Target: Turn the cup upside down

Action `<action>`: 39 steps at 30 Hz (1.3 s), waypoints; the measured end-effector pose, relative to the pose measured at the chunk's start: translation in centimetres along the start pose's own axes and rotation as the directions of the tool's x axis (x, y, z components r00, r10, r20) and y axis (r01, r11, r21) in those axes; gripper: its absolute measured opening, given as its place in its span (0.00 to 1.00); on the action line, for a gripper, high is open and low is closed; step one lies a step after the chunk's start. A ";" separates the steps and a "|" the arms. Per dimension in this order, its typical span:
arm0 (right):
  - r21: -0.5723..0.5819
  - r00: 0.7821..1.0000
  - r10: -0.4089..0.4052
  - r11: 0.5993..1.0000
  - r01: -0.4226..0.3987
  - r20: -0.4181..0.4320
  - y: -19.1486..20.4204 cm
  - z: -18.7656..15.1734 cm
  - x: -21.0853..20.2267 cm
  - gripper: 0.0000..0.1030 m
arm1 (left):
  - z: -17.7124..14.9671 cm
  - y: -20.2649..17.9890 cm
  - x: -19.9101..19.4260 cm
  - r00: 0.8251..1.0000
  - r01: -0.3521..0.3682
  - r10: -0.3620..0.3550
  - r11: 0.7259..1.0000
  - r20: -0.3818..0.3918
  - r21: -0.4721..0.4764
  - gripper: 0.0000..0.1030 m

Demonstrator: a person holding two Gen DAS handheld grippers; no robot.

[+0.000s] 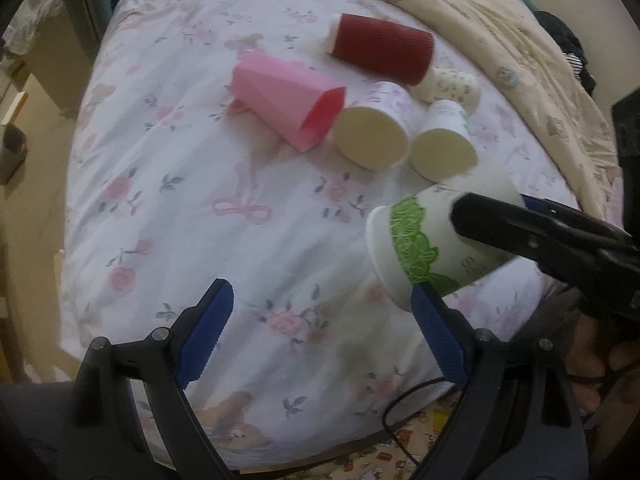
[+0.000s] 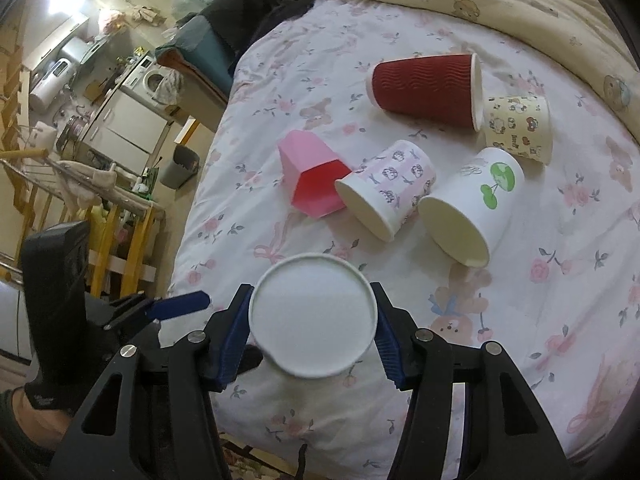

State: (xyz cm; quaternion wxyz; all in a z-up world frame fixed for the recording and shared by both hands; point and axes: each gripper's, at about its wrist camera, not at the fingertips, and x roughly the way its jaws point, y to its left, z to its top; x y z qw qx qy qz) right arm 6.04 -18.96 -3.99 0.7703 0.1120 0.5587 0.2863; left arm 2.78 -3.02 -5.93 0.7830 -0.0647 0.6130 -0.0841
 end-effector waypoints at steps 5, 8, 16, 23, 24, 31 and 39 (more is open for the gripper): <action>-0.053 0.996 -0.084 0.995 0.086 0.028 0.3 0.7 -0.2 0.57 | -0.5 1.2 -1.6 0.995 -0.083 0.083 0.996 0.048 0.009 0.86; -0.095 0.991 -0.134 0.986 0.134 0.014 0.7 1.6 0.7 0.57 | -1.1 3.2 -2.9 0.993 -0.093 0.096 0.995 0.070 -0.046 0.86; -0.298 0.960 -0.280 0.915 0.271 0.014 4.1 2.3 5.8 0.57 | -1.8 6.5 -4.2 0.985 -0.130 0.147 0.978 0.094 -0.162 0.86; -0.408 0.931 -0.363 0.846 0.343 0.031 5.4 1.7 8.7 0.59 | -2.0 6.7 -5.5 0.968 -0.165 0.191 0.973 0.162 -0.162 0.86; -0.409 0.940 -0.341 0.855 0.319 0.019 5.4 1.6 8.7 0.59 | -2.0 6.7 -5.5 0.967 -0.169 0.194 0.973 0.163 -0.160 0.86; -0.354 0.959 -0.282 0.893 0.277 0.039 5.5 2.0 6.7 0.85 | -2.0 5.9 -5.5 0.966 -0.167 0.189 0.977 0.175 -0.132 0.86; -0.177 0.966 -0.216 0.955 0.239 0.140 4.1 0.4 -0.8 1.00 | -2.0 5.3 -6.4 0.956 -0.162 0.185 0.980 0.226 -0.119 0.99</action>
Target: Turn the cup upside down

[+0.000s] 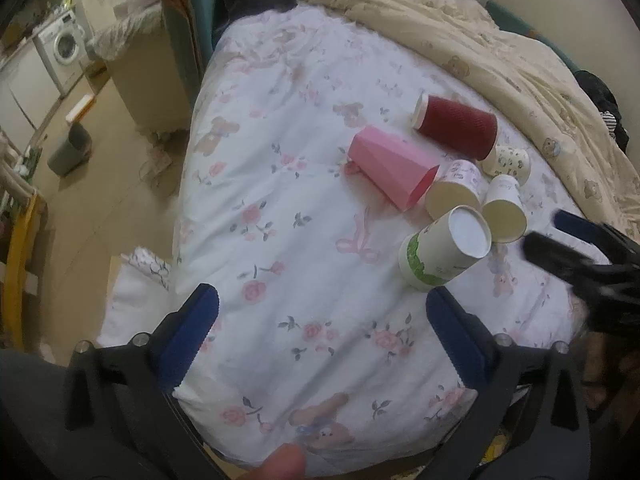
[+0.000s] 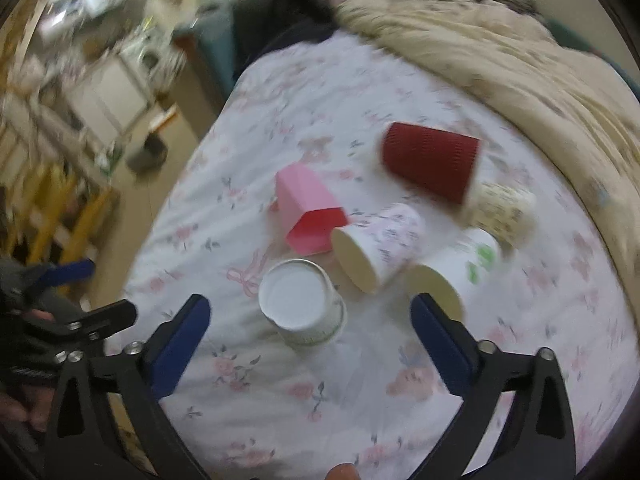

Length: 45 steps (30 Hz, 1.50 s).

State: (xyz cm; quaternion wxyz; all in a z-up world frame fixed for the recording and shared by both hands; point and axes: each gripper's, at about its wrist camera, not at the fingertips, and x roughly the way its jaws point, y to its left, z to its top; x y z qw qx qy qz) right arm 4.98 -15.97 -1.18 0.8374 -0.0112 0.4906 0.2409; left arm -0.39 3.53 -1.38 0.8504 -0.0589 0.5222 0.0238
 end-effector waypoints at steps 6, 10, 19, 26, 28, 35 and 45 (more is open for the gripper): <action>0.148 0.997 -0.045 0.988 0.034 0.066 -2.3 -2.7 -4.3 1.00 | 0.1 -1.1 -1.1 0.998 -0.001 -0.001 0.999 0.064 0.033 1.00; 0.204 0.995 -0.061 0.978 0.044 0.076 -2.8 -4.5 -5.5 1.00 | -0.3 -1.8 -1.9 0.994 0.014 -0.019 0.998 0.105 0.053 1.00; 0.236 0.985 -0.091 0.970 0.055 0.146 -2.4 -8.3 -6.2 1.00 | -3.1 -3.2 -3.6 0.981 -0.010 -0.005 0.997 0.193 0.077 1.00; 0.236 0.984 -0.108 0.969 0.073 0.139 -2.1 -9.3 -5.3 1.00 | -4.2 -3.4 -3.5 0.982 -0.017 0.006 0.998 0.188 0.058 1.00; 0.233 0.982 -0.113 0.969 0.076 0.148 -2.0 -9.4 -5.3 1.00 | -4.2 -3.5 -3.1 0.983 -0.038 0.027 0.998 0.183 0.056 1.00; 0.224 0.984 -0.099 0.972 0.064 0.148 -1.6 -9.4 -5.0 1.00 | -4.0 -3.8 -2.9 0.979 -0.032 0.022 0.998 0.201 0.045 1.00; 0.231 0.983 -0.106 0.971 0.070 0.147 -1.5 -9.4 -5.0 1.00 | -3.9 -4.1 -2.8 0.981 -0.023 0.012 0.998 0.194 0.051 1.00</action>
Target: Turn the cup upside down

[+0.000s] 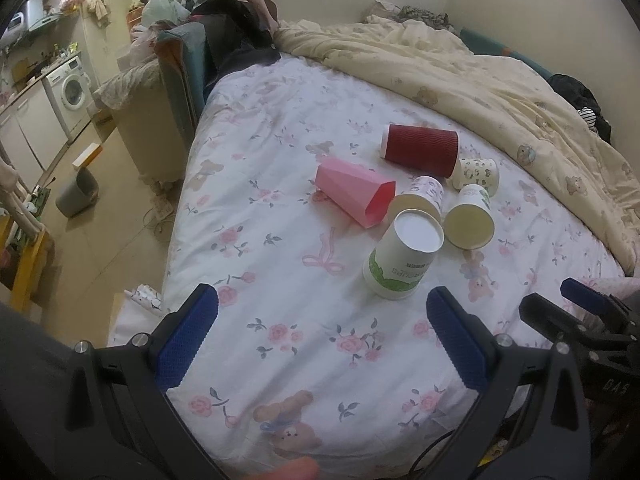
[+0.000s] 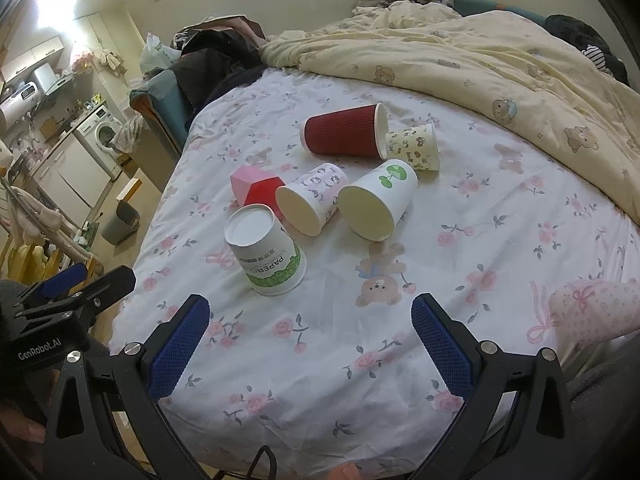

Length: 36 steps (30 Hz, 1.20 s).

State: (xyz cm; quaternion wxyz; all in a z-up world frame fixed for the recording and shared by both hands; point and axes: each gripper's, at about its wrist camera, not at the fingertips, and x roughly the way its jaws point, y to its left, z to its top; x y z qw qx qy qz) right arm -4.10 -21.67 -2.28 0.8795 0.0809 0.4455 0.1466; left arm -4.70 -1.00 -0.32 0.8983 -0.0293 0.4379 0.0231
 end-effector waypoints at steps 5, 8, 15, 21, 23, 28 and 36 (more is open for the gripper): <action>-0.007 1.000 -0.005 1.000 0.005 0.001 0.0 0.0 0.0 1.00 | 0.0 0.0 0.0 1.000 -0.001 0.001 1.000 -0.001 -0.001 1.00; -0.007 1.000 -0.006 1.000 0.006 0.001 0.0 0.0 0.0 1.00 | 0.0 0.0 0.0 1.000 -0.002 0.002 1.000 -0.002 0.001 1.00; -0.011 1.000 -0.008 1.000 0.008 0.002 0.0 0.0 -0.1 1.00 | 0.0 0.0 0.0 1.000 -0.003 0.003 1.000 -0.001 0.002 1.00; -0.013 1.000 -0.010 1.000 0.010 0.002 -0.1 0.2 -0.1 1.00 | 0.0 0.0 0.0 1.000 -0.004 0.004 1.000 -0.001 0.003 1.00; -0.013 1.000 -0.011 1.000 0.011 0.002 -0.3 0.3 -0.2 1.00 | 0.0 0.0 0.0 1.000 -0.004 0.004 1.000 -0.001 0.002 1.00; -0.016 1.000 -0.028 0.999 0.028 0.005 -0.2 0.4 -0.2 1.00 | 0.0 0.0 0.0 1.000 -0.003 0.003 1.000 -0.003 0.001 1.00; -0.015 1.000 -0.029 0.999 0.029 0.004 -0.4 0.5 -0.1 1.00 | -0.1 0.0 -0.1 1.000 -0.001 0.001 1.000 0.004 -0.001 1.00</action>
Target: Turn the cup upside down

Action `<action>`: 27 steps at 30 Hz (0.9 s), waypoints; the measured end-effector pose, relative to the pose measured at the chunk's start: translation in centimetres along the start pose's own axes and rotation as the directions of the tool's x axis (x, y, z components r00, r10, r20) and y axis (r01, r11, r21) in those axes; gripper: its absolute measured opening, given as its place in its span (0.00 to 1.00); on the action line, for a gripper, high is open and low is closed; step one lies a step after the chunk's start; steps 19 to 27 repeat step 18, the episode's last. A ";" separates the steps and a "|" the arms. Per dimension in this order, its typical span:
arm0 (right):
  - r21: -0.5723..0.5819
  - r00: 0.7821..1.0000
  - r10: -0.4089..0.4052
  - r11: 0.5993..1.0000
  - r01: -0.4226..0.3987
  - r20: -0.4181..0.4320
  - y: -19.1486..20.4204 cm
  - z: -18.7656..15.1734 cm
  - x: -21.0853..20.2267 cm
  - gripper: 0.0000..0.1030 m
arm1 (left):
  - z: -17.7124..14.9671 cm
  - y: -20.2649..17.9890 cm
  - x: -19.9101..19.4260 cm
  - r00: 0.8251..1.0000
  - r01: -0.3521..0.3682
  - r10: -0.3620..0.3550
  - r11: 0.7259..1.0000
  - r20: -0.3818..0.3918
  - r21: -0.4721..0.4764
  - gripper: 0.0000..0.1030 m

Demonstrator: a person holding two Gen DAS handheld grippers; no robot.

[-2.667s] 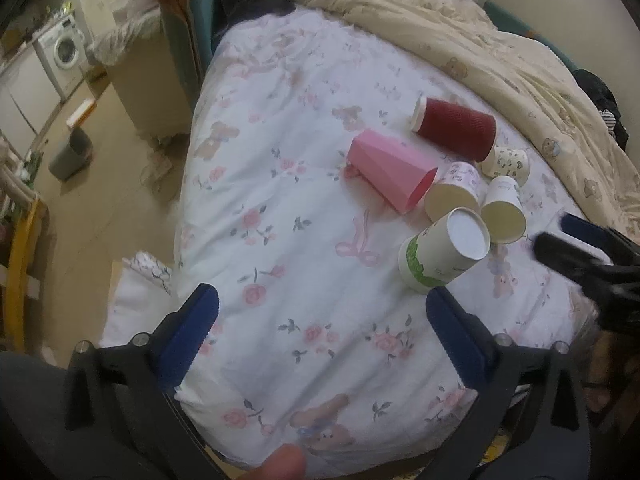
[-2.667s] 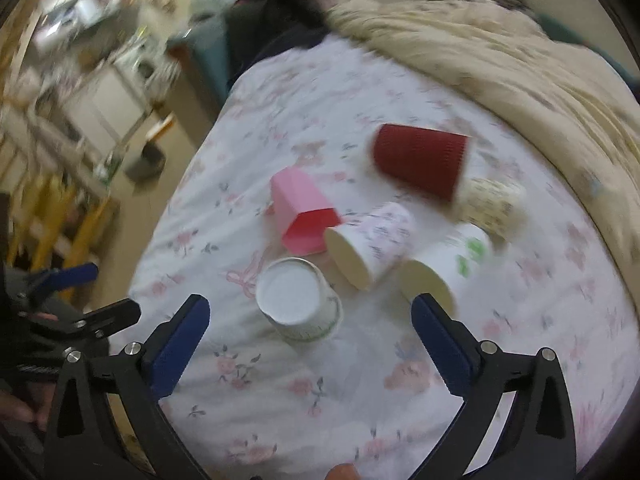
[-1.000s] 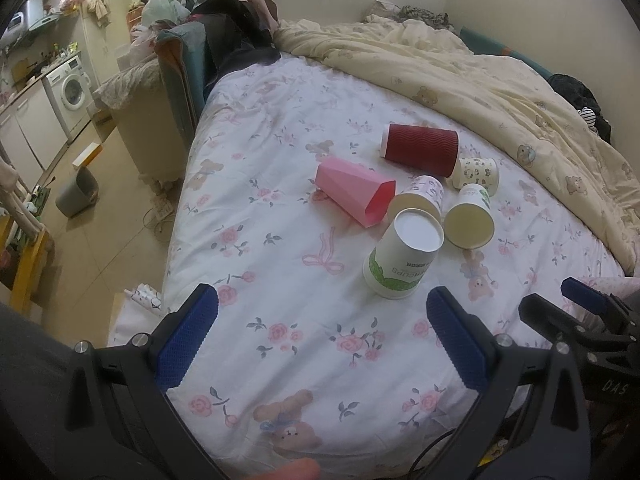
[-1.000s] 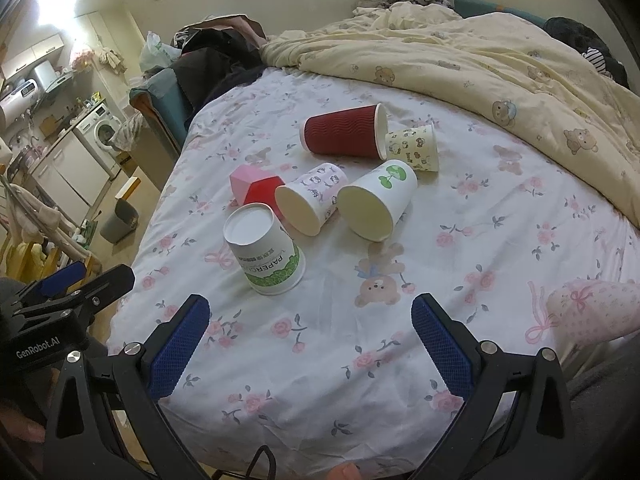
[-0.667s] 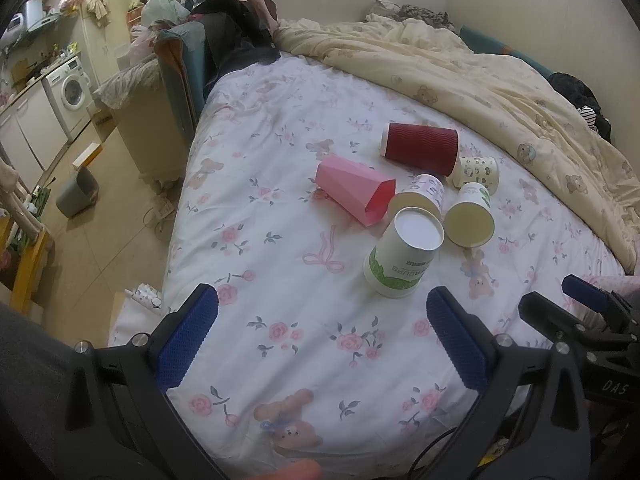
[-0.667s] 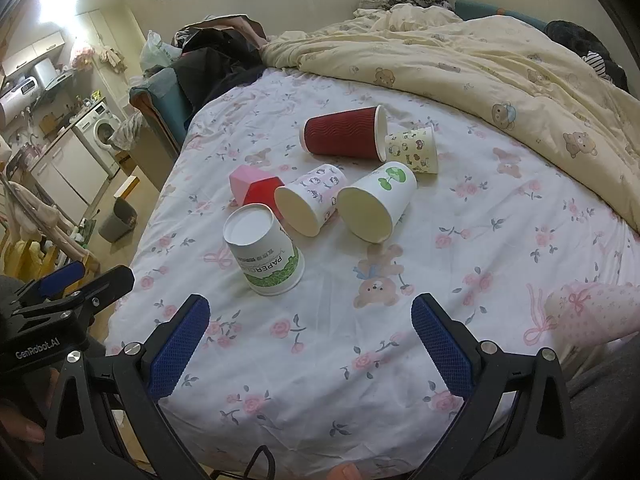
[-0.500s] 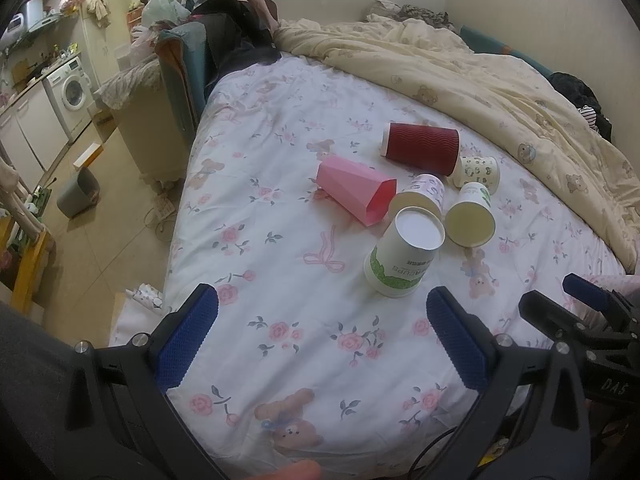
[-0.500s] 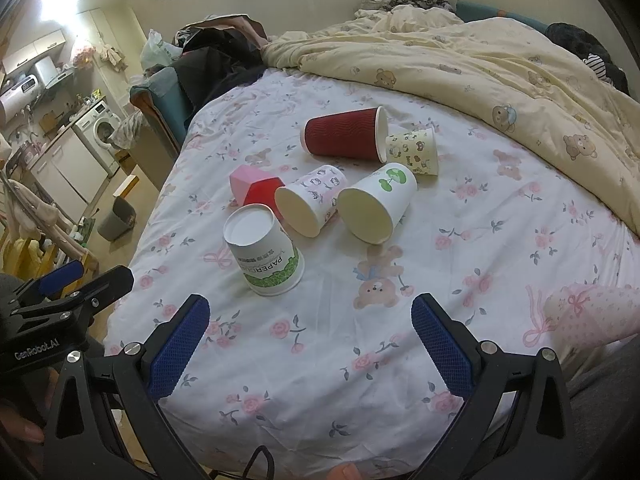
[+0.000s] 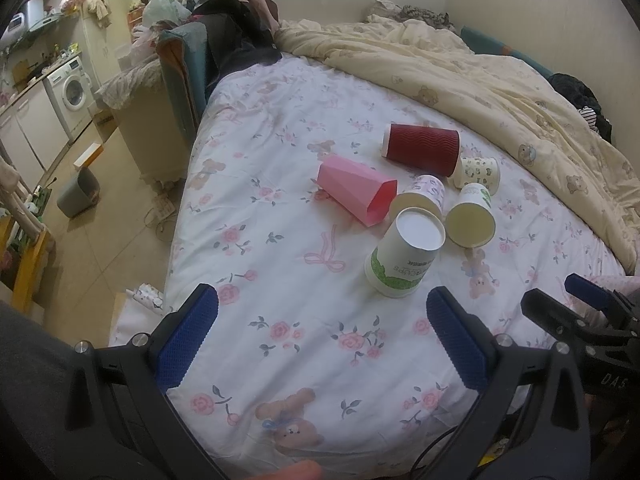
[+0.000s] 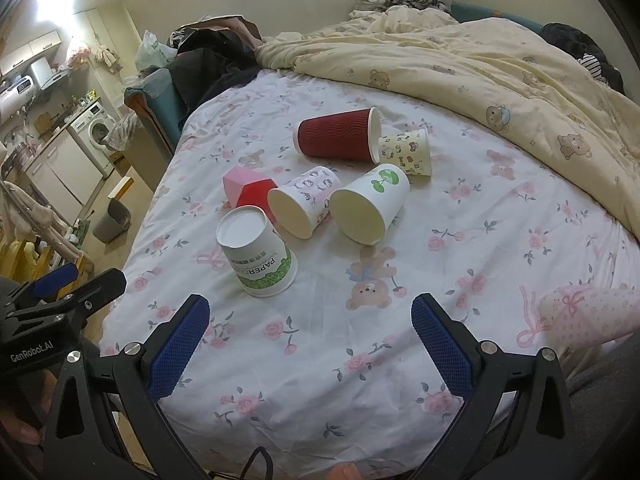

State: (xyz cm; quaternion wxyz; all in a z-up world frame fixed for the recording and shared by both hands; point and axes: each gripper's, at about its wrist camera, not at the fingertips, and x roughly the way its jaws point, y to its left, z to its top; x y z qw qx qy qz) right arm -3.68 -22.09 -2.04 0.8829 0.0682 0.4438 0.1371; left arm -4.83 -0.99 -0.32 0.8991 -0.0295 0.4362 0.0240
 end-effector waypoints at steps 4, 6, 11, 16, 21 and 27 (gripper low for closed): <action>0.000 1.000 -0.003 1.000 0.003 0.000 0.1 -0.1 0.0 1.00 | -0.2 0.2 0.0 1.000 0.001 -0.001 1.000 -0.002 -0.001 1.00; 0.000 1.000 -0.002 1.000 0.002 -0.001 0.1 -0.1 0.0 1.00 | -0.2 0.2 0.0 1.000 -0.002 0.002 1.000 -0.002 0.001 1.00; -0.001 1.000 -0.003 1.000 0.003 -0.001 -0.1 0.0 0.0 1.00 | -0.2 0.2 0.0 1.000 -0.001 0.001 1.000 -0.003 0.000 1.00; -0.006 1.000 -0.004 1.000 0.004 0.000 0.0 -0.1 0.0 1.00 | -0.4 0.3 -0.2 1.000 0.006 -0.006 1.000 0.004 0.003 1.00; -0.015 1.000 -0.005 1.000 0.005 0.003 0.0 -0.1 -0.1 1.00 | -0.5 0.4 -0.2 1.000 0.003 -0.003 1.000 0.006 0.009 1.00; -0.015 1.000 -0.005 1.000 0.005 0.003 0.0 -0.1 -0.1 1.00 | -0.5 0.4 -0.2 1.000 0.003 -0.003 1.000 0.006 0.009 1.00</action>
